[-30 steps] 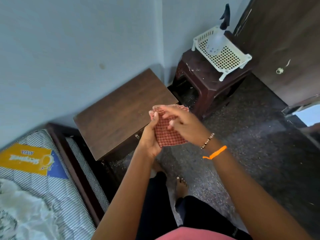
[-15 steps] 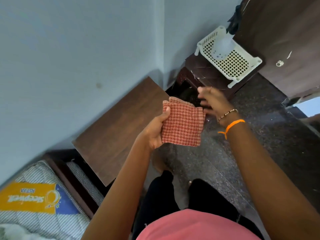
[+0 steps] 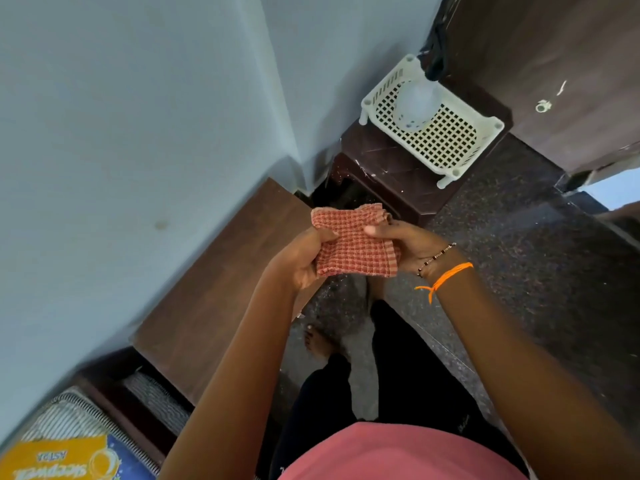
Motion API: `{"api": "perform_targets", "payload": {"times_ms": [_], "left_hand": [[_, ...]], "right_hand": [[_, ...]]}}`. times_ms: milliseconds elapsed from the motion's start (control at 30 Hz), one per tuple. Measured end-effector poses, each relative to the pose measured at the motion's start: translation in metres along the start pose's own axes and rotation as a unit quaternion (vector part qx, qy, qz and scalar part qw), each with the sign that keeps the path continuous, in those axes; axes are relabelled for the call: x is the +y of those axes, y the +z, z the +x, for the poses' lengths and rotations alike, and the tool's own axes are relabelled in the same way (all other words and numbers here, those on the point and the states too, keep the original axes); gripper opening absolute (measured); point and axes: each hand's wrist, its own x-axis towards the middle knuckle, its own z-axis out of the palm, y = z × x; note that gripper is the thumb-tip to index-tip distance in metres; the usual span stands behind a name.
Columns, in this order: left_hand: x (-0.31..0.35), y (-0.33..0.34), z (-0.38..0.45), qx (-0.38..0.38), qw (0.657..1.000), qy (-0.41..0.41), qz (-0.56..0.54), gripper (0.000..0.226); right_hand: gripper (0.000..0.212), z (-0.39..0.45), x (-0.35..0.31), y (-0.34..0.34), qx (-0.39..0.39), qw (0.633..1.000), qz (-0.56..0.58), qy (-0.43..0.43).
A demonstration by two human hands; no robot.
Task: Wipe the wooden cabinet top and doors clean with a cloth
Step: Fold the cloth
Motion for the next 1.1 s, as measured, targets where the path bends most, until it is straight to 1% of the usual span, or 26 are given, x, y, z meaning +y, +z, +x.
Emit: {"api": "perform_targets", "payload": {"times_ms": [33,100,167,200,233,300,367,400,433,467,500,533,567,600,633,667,700,733,767,800,867,900,967,1033,1100], "left_hand": [[0.006,0.004,0.006,-0.015,0.999,0.027,-0.022,0.038],[0.022,0.017,0.018,-0.067,0.991,0.090,-0.079,0.035],[0.038,0.034,0.029,-0.113,0.979,0.132,-0.103,0.024],[0.047,0.046,0.037,-0.115,0.979,0.136,-0.098,0.024],[0.052,0.053,0.043,-0.110,0.981,0.135,-0.088,0.032],[0.063,0.067,0.062,-0.114,0.984,0.114,-0.075,0.046],[0.075,0.079,0.079,-0.132,0.985,0.082,-0.073,0.044],[0.080,0.086,0.086,-0.130,0.987,0.071,-0.055,0.039],[0.084,0.093,0.094,-0.112,0.991,0.064,-0.021,0.033],[0.087,0.099,0.103,-0.088,0.994,0.061,0.014,0.026],[0.089,0.106,0.112,-0.066,0.995,0.065,0.044,0.020],[0.092,0.113,0.119,-0.048,0.994,0.073,0.063,0.017],[0.094,0.120,0.126,-0.032,0.993,0.082,0.079,0.019],[0.095,0.126,0.134,-0.015,0.992,0.090,0.093,0.022],[0.096,0.131,0.142,0.004,0.989,0.099,0.113,0.025],[0.096,0.138,0.151,0.022,0.985,0.106,0.136,0.028],[0.095,0.144,0.161,0.040,0.981,0.113,0.155,0.030],[0.093,0.151,0.170,0.054,0.977,0.123,0.165,0.032],[0.091,0.158,0.180,0.072,0.973,0.131,0.173,0.033],[0.089,0.166,0.194,0.093,0.970,0.138,0.180,0.032],[0.086,0.180,0.217,0.137,0.955,0.163,0.207,0.026],[0.085,0.185,0.229,0.153,0.943,0.183,0.231,0.023],[0.082,0.192,0.255,0.172,0.916,0.218,0.290,0.021],[0.077,0.192,0.274,0.168,0.894,0.212,0.357,0.026],[0.073,0.190,0.287,0.137,0.874,0.187,0.427,0.036]], "right_hand": [[0.027,0.005,-0.009,-0.005,0.019,0.999,-0.014,-0.028],[0.036,0.009,-0.034,-0.020,0.038,0.993,-0.017,-0.112],[0.042,0.006,-0.062,-0.037,0.014,0.982,-0.006,-0.187],[0.045,0.003,-0.077,-0.046,-0.006,0.978,-0.022,-0.207],[0.047,0.002,-0.086,-0.054,-0.020,0.973,-0.058,-0.222],[0.049,0.004,-0.102,-0.077,-0.016,0.965,-0.123,-0.229],[0.056,0.009,-0.115,-0.100,0.010,0.961,-0.165,-0.221],[0.060,0.010,-0.122,-0.109,0.023,0.959,-0.183,-0.213],[0.060,0.010,-0.129,-0.117,0.029,0.961,-0.185,-0.203],[0.054,0.009,-0.137,-0.124,0.025,0.968,-0.159,-0.193],[0.045,0.007,-0.143,-0.133,0.017,0.980,-0.107,-0.167],[0.036,0.005,-0.151,-0.140,-0.001,0.992,-0.024,-0.127],[0.032,0.005,-0.156,-0.149,-0.012,0.995,0.046,-0.086],[0.033,0.007,-0.159,-0.159,-0.005,0.996,0.077,-0.051],[0.036,0.011,-0.160,-0.168,0.025,0.997,0.064,-0.023],[0.036,0.018,-0.161,-0.176,0.072,0.997,0.033,-0.002],[0.026,0.029,-0.161,-0.185,0.134,0.991,-0.001,0.004],[0.012,0.039,-0.161,-0.190,0.193,0.980,-0.039,-0.005],[0.012,0.049,-0.162,-0.196,0.245,0.967,-0.074,-0.019],[0.018,0.060,-0.164,-0.201,0.285,0.953,-0.101,-0.031],[0.025,0.073,-0.171,-0.214,0.345,0.930,-0.101,-0.075],[0.028,0.079,-0.175,-0.220,0.366,0.917,-0.116,-0.105],[0.029,0.094,-0.181,-0.234,0.405,0.874,-0.213,-0.164],[0.031,0.108,-0.184,-0.242,0.432,0.822,-0.298,-0.222],[0.037,0.119,-0.180,-0.252,0.435,0.786,-0.358,-0.254]]}}
